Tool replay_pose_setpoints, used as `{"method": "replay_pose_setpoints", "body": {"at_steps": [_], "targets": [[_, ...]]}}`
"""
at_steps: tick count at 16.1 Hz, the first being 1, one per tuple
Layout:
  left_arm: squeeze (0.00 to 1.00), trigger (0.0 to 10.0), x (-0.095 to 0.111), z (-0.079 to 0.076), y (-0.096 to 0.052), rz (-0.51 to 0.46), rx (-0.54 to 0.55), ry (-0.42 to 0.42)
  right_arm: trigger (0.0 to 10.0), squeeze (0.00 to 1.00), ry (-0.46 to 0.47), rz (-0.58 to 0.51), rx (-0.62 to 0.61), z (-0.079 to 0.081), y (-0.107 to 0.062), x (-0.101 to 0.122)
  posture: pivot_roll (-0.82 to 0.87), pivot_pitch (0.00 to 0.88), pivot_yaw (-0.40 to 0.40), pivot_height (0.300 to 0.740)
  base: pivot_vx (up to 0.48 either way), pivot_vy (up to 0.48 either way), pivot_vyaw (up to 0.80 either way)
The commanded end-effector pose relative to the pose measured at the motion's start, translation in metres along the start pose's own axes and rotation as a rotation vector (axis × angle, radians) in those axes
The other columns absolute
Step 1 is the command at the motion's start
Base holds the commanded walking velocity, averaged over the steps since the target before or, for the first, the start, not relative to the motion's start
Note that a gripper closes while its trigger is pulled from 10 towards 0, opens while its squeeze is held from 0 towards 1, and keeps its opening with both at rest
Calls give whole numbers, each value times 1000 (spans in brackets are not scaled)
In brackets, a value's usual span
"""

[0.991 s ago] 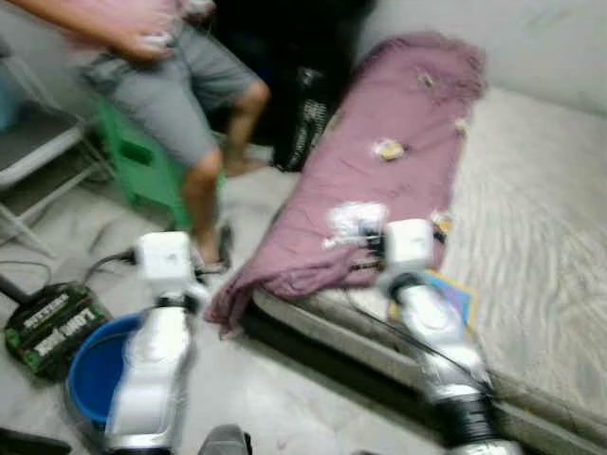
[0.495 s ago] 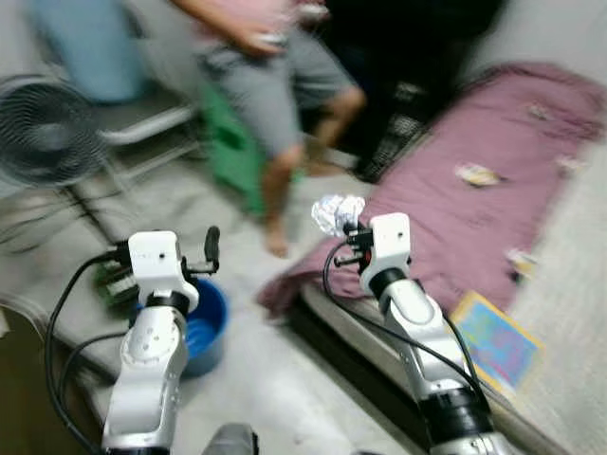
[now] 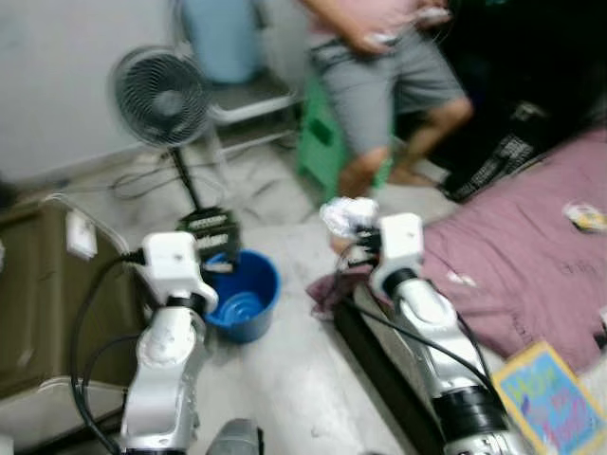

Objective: Clean up the room

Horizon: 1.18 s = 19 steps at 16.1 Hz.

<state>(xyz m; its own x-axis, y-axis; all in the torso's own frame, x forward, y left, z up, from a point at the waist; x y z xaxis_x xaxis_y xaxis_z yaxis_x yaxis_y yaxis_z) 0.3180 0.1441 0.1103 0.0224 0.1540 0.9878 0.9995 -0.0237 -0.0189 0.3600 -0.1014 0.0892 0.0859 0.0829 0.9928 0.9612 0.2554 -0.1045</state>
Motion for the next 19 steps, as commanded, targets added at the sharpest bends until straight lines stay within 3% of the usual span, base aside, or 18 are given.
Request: {"method": "replay_pose_setpoints", "body": {"at_steps": [1,10,19], "targets": [[0,10000,2,5,-1,-6,5,10,10000,0,12,-10,13,6,2,3,34,54,-48,740,0,0,563],[0,10000,4,0,0,-20,-25,9,10000,0,2,-26,38,10,5,8,33,47,-49,740,250,0,0],[0,10000,2,0,0,-9,-20,8,10000,0,11,-34,46,11,6,9,33,52,-46,740,338,0,711]]}}
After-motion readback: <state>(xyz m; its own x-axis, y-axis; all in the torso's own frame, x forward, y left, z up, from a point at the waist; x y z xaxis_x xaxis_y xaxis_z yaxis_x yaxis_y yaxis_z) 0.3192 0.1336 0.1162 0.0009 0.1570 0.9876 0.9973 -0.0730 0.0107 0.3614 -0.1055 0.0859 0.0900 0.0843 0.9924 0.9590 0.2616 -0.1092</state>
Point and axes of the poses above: a point about 5 cm out from each wrist's last joint towards the gripper, its own y axis pointing out of the wrist towards the gripper, its own x axis along the axis of the wrist's last joint, z = x × y, the point moved 6 cm from there along y, pointing out of the wrist towards the gripper, and after that the axes turned 3 degrees about -y, right-handed, at the moved point
